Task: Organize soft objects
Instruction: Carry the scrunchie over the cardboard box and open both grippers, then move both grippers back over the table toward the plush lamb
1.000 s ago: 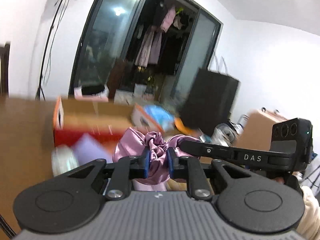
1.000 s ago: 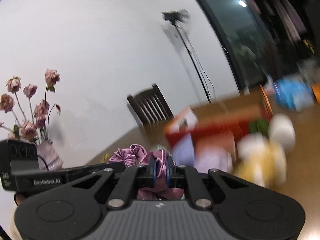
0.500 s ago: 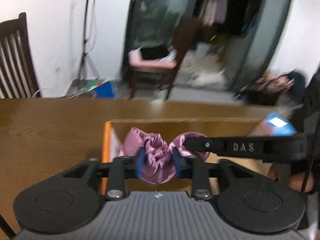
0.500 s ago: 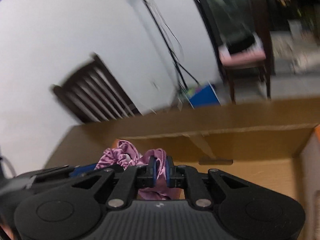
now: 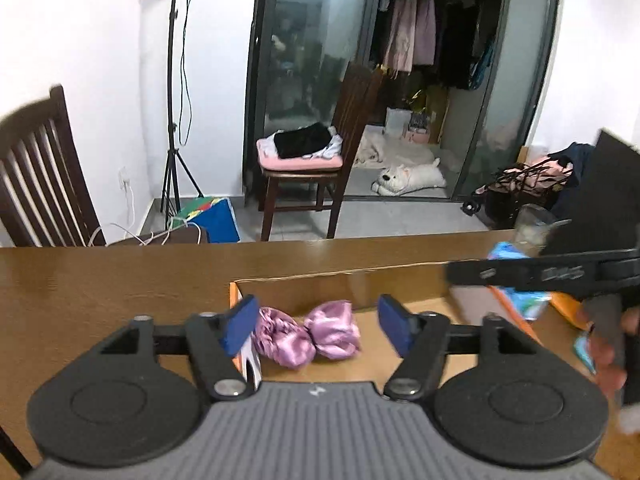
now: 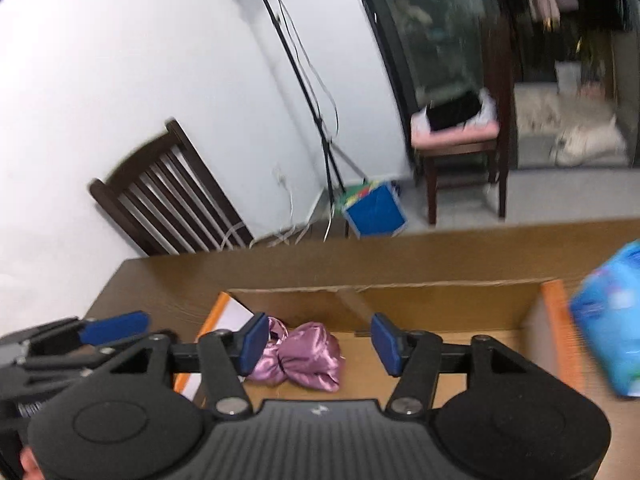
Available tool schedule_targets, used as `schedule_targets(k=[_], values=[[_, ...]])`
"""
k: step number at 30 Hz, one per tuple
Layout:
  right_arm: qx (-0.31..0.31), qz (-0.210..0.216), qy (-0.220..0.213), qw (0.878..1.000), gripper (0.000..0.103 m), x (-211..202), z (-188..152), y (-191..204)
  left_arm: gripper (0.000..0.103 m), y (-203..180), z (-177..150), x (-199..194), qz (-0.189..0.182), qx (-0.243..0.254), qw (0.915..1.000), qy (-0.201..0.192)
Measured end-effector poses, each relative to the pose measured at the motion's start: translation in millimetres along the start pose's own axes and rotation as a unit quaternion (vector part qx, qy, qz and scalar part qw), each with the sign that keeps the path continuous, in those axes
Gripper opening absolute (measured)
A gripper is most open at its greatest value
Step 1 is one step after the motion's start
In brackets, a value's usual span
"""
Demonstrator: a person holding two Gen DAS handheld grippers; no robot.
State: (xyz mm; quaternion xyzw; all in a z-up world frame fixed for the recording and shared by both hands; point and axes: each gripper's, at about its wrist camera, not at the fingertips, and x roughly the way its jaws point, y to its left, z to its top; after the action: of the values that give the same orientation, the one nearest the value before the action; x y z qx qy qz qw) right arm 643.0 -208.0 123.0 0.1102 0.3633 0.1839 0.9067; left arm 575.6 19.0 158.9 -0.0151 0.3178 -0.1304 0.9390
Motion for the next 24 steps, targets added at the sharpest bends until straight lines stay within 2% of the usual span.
schedule_targets(k=[6, 9, 13, 16, 20, 24], values=[[-0.044, -0.023, -0.064, 0.997, 0.077, -148, -24, -8, 0.081, -40, -22, -111, -0.007, 0.024, 0.9983, -0.052], [-0.063, -0.034, -0.088, 0.994, 0.077, -205, -47, -9, 0.083, -64, -46, -151, -0.014, 0.039, 0.9967, -0.069], [-0.065, -0.022, -0.111, 0.991, 0.078, -252, -82, -14, 0.085, -91, -87, -187, -0.026, 0.042, 0.9949, -0.089], [-0.062, -0.008, -0.133, 0.989, 0.079, -280, -125, -20, 0.088, -107, -135, -208, -0.018, 0.047, 0.9920, -0.116], [-0.063, 0.010, -0.166, 0.984, 0.083, -306, -205, -25, 0.094, -125, -212, -224, -0.020, 0.043, 0.9902, -0.131], [-0.079, -0.024, -0.184, 0.979, 0.084, -316, -293, -26, 0.095, -141, -283, -228, -0.001, 0.054, 0.9908, -0.124]])
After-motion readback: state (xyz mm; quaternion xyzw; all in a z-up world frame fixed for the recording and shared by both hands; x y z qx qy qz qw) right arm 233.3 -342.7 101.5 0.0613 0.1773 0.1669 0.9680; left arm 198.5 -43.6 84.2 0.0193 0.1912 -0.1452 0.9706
